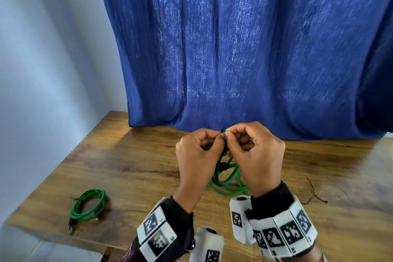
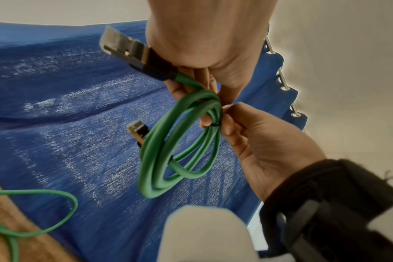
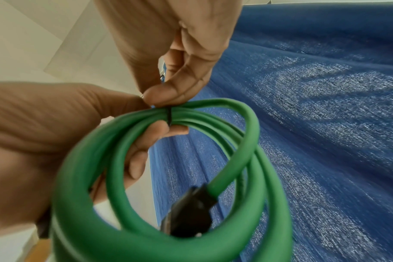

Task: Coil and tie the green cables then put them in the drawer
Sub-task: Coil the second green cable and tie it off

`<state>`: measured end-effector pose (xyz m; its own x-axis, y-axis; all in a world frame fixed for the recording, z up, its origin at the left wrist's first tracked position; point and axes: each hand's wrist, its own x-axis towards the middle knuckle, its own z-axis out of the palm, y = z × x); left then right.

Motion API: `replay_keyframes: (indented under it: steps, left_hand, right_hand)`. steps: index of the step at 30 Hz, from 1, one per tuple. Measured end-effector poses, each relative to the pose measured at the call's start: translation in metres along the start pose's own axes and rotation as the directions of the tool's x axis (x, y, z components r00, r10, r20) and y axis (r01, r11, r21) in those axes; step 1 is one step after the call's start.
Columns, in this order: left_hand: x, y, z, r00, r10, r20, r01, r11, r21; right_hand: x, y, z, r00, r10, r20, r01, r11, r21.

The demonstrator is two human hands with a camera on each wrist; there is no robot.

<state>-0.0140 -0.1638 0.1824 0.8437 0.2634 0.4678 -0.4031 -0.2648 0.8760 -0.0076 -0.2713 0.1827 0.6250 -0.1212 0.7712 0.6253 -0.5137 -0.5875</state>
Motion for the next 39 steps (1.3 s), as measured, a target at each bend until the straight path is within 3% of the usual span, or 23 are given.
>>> replay_keyframes:
  steps: [11,22,27,31,39]
  left_hand:
    - [-0.001,-0.0019,0.0009,0.996,0.087,-0.009,-0.086,0.994,0.074]
    - [-0.003,-0.0032,0.003,0.998,0.057,0.026,-0.059,0.995,0.086]
    - [-0.0001,-0.0066,0.0041,0.992,-0.122,0.032,0.125,0.989,-0.086]
    - [0.0023,-0.0025,0.0026,0.959,-0.262,0.105,0.281,0.916,-0.287]
    - [0.0029,0.0012,0.0025,0.949,-0.288,0.125,0.314,0.89,-0.331]
  right_hand:
    - [-0.0014,0.0031,-0.0005,1.0,0.02,-0.001,-0.02,1.0,0.016]
    - [-0.0037,0.0076,-0.002,1.0,-0.008,0.001,0.008,1.0,-0.008]
    - [-0.0029,0.0067,-0.0021,0.999,0.035,-0.024,-0.035,0.999,0.029]
    - [-0.0005,0.0061,-0.0019,0.997,0.07,-0.032,-0.068,0.996,0.061]
    - [0.0022,0.0029,-0.0036,1.0,0.016,-0.003,-0.016,0.999,0.032]
